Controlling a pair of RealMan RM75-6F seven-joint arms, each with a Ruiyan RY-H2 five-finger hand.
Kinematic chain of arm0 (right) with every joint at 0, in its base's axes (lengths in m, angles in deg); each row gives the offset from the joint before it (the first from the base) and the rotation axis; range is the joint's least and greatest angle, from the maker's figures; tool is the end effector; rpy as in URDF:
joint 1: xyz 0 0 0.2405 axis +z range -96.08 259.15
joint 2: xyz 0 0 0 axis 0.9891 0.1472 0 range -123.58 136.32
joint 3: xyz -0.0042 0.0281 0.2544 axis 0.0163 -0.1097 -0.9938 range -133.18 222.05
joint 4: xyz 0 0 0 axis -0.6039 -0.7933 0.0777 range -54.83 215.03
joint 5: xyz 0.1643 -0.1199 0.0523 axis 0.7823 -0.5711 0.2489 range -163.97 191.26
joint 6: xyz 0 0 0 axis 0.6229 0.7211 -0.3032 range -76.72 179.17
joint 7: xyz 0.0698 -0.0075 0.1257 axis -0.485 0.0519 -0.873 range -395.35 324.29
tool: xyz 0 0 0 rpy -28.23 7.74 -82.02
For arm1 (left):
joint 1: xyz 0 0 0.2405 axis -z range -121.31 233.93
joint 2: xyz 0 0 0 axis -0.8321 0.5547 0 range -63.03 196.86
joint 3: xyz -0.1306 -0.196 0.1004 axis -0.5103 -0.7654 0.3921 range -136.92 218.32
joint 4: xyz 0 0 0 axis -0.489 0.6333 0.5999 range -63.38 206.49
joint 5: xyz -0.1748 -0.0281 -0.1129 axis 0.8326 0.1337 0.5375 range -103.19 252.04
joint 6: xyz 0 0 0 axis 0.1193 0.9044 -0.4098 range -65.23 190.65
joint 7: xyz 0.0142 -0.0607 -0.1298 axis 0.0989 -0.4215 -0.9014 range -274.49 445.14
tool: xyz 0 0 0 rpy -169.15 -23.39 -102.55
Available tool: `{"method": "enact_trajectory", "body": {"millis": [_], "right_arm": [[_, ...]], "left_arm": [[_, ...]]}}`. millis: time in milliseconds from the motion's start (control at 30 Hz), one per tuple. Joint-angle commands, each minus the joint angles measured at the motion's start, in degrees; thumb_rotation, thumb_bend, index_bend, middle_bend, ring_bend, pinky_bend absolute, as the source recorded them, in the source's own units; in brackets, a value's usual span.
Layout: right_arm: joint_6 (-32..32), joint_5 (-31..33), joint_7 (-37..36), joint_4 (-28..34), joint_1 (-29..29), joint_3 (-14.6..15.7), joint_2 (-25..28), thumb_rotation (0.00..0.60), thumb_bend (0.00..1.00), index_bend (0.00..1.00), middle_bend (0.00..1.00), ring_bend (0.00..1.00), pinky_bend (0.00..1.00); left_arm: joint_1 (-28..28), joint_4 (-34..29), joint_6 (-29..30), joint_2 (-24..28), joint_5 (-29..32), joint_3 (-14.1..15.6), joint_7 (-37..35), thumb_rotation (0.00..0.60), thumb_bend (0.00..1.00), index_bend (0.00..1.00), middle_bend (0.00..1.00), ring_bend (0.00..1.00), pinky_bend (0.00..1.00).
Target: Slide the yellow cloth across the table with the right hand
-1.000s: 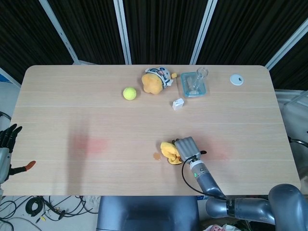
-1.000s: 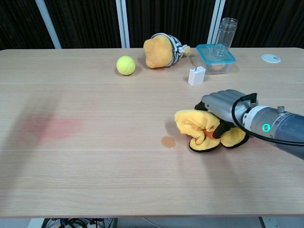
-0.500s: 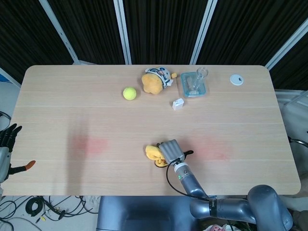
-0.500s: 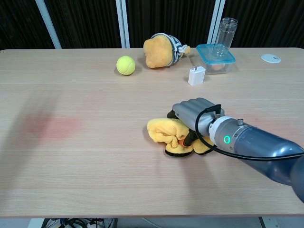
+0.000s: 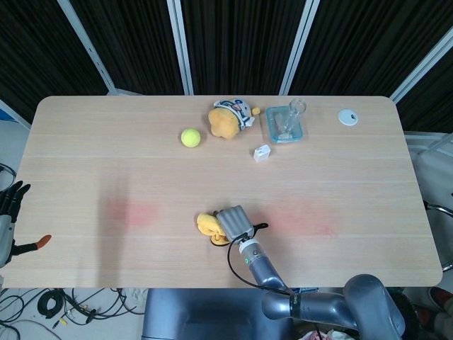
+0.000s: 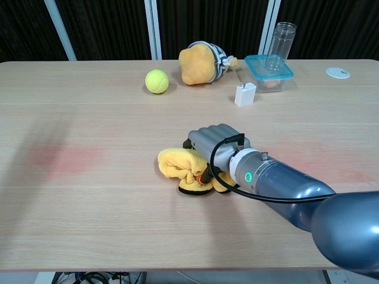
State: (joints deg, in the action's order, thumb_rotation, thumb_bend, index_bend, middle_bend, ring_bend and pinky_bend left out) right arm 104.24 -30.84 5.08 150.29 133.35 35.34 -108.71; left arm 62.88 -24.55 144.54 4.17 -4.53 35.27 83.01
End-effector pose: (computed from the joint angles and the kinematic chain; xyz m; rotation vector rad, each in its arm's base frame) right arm -0.0874 -0.3040 -0.1565 2.0373 -0.9823 0.6903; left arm -0.3091 0.1978 0.1654 -1.2791 -1.0114 -0.9333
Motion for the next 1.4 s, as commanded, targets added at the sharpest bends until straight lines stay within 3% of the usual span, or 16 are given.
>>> {"method": "enact_trajectory", "body": {"millis": [33,500,800,1400], "right_arm": [[0.78,0.24,0.80,0.32,-0.40,-0.02,0.88,0.600,0.50,0.69,0.69,0.77,0.73],[4.80,2.71,2.75,4.70,-5.13,1.24,9.43,0.600,0.50,0.69,0.69,0.77,0.73],[5.30,3.63,2.88,5.78,-6.89,1.77,12.09,0.600,0.50,0.69,0.69,0.77,0.73],[2.55,2.39,4.75,6.40,-3.87,1.62,2.97,0.600,0.50,0.69,0.69,0.76,0.73]], "left_arm": [[-0.04,0.04,0.08,0.06,-0.04,0.00,-0.13,0.600,0.00,0.00,0.00,0.00,0.00],[-0.20,0.17,0.60,-0.11,-0.31,0.04,0.20,0.600,0.00,0.00,0.00,0.00,0.00],[-0.27,0.20,0.95,-0.32,-0.44,-0.03,0.46,0.600,0.00,0.00,0.00,0.00,0.00],[-0.15,0.47,0.57,-0.20,-0.57,0.07,0.03,0.600,0.00,0.00,0.00,0.00,0.00]]}}
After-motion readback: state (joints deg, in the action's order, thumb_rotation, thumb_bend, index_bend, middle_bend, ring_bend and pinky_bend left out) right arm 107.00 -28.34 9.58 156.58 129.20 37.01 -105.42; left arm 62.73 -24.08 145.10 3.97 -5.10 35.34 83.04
